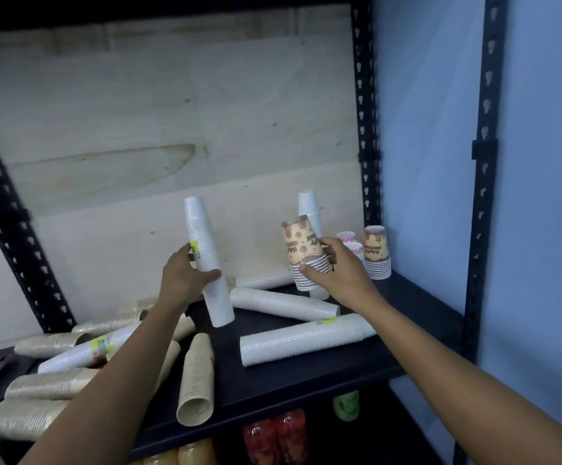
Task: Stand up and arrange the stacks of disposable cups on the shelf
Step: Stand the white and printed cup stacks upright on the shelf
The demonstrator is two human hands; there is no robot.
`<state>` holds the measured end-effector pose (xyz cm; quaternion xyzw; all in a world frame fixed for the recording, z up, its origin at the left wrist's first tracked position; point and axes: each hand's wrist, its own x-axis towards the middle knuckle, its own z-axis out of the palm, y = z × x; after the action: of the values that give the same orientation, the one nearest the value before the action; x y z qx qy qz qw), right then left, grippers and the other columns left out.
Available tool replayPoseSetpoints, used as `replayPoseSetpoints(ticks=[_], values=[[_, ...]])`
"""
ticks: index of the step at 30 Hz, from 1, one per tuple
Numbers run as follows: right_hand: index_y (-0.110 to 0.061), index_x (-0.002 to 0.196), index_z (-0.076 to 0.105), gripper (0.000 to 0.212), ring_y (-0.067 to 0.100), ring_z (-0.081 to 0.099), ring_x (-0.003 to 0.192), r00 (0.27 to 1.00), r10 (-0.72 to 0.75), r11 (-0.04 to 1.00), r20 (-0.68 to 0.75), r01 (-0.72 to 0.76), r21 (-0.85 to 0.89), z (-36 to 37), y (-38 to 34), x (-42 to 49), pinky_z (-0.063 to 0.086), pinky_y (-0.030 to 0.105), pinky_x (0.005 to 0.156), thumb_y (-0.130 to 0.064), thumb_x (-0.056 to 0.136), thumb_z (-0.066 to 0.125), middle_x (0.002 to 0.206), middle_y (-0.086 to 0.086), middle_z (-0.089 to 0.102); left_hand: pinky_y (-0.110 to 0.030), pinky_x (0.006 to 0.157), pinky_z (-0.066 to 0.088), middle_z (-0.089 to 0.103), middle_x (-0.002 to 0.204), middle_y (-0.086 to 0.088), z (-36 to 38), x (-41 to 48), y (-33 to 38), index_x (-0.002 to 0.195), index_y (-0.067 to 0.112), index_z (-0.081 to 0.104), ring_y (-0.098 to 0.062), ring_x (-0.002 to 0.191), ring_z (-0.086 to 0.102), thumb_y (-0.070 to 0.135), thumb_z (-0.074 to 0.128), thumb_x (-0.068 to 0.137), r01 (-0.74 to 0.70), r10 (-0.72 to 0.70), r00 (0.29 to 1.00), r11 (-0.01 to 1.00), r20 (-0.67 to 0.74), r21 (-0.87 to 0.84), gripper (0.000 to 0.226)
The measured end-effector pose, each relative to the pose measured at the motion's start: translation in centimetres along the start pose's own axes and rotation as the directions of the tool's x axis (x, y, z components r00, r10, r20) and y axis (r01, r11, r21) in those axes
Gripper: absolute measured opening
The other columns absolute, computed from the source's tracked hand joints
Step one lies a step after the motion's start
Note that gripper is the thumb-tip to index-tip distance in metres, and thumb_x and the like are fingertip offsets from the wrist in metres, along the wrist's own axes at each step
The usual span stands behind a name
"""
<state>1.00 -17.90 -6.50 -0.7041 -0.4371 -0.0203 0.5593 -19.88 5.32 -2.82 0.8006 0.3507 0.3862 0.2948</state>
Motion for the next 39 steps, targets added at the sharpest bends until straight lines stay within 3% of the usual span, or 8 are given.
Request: replayPoseSetpoints(ticks=[3,7,11,16,20,23,32,39], values=[[-0.03,0.136,0.047,0.066,-0.01,0.055,0.108,0.993,-0.031,0.999,-0.114,0.033,0.016,-1.8,1.2,-0.3,0.047,0.016,0.088,-0.042,0.082,0.082,0.124,-0.017,0.058,-0.039,0.078,0.055,0.059,0.124,-0.005,1.7,-0.2,-0.6,0.137,0.014,0.053,-0.028,0.099,0.067,0.02,0.088,0.076,-0.051,0.051,0.999,0.999,-0.019,-0.004,0.07],[-0.028,0.146,0.04,0.075,-0.014,0.057,0.11,0.969,-0.021,0.999,-0.247,0.031,0.036,-4.6,3.6,-1.1,0.047,0.006,0.089,-0.03,0.084,0.083,0.127,-0.018,0.057,-0.033,0.083,0.049,0.06,0.131,-0.003,3.8,-1.0,-1.7,0.146,0.016,0.046,-0.021,0.103,0.063,0.02,0.087,0.079,-0.067,0.066,0.997,0.995,-0.029,-0.07,0.078],[-0.023,0.142,0.047,0.071,0.006,0.062,0.11,0.948,0.033,0.998,-0.316,-0.051,-0.047,-6.1,6.5,-1.9,0.054,0.035,0.097,-0.03,0.082,0.083,0.132,-0.004,0.061,-0.036,0.089,0.05,0.065,0.129,-0.004,5.1,-1.3,-2.2,0.148,0.022,0.042,-0.021,0.108,0.063,0.024,0.088,0.078,-0.095,0.095,0.995,0.993,-0.01,-0.065,0.083],[-0.017,0.136,0.046,0.069,0.011,0.06,0.106,0.933,0.161,0.981,-0.322,-0.186,-0.05,-6.6,9.2,-2.8,0.048,0.028,0.086,-0.028,0.08,0.084,0.129,-0.002,0.059,-0.035,0.089,0.047,0.064,0.134,-0.009,5.7,-1.3,-3.0,0.151,0.02,0.041,-0.028,0.115,0.065,0.023,0.087,0.08,-0.143,0.142,0.99,0.99,-0.022,-0.021,0.085],[-0.018,0.136,0.042,0.071,0.014,0.062,0.11,0.932,0.263,0.959,-0.249,-0.28,-0.033,-6.8,10.9,-2.7,0.051,0.032,0.089,-0.033,0.08,0.082,0.129,-0.003,0.058,-0.037,0.09,0.049,0.063,0.136,-0.012,5.7,-0.9,-3.6,0.152,0.017,0.038,-0.03,0.115,0.065,0.023,0.086,0.081,-0.164,0.164,0.986,0.986,-0.027,0.006,0.086],[-0.017,0.136,0.043,0.071,0.015,0.062,0.108,0.943,0.27,0.954,-0.195,-0.29,-0.081,-6.3,11.7,-2.7,0.049,0.03,0.088,-0.03,0.078,0.083,0.126,-0.002,0.059,-0.043,0.092,0.053,0.062,0.137,-0.012,5.7,-0.8,-3.6,0.152,0.02,0.038,-0.031,0.116,0.065,0.025,0.086,0.082,-0.16,0.16,0.987,0.987,-0.032,0.004,0.086],[-0.017,0.135,0.045,0.071,0.018,0.062,0.111,0.941,0.269,0.945,-0.207,-0.299,-0.131,-6.3,12.5,-2.6,0.052,0.034,0.09,-0.029,0.076,0.082,0.132,0.004,0.056,-0.033,0.089,0.044,0.06,0.139,-0.011,6.1,-1.1,-3.8,0.149,0.012,0.042,-0.03,0.112,0.065,0.026,0.084,0.083,-0.097,0.098,0.995,0.995,-0.027,0.028,0.079],[-0.016,0.141,0.042,0.076,0.018,0.06,0.115,0.943,0.273,0.948,-0.19,-0.298,-0.116,-6.4,12.2,-2.6,0.05,0.032,0.092,-0.031,0.077,0.082,0.136,0.006,0.054,-0.039,0.095,0.049,0.063,0.138,-0.007,6.0,-0.8,-4.3,0.143,0.012,0.049,-0.028,0.111,0.068,0.033,0.084,0.082,-0.056,0.056,0.998,0.997,-0.001,0.053,0.073]])
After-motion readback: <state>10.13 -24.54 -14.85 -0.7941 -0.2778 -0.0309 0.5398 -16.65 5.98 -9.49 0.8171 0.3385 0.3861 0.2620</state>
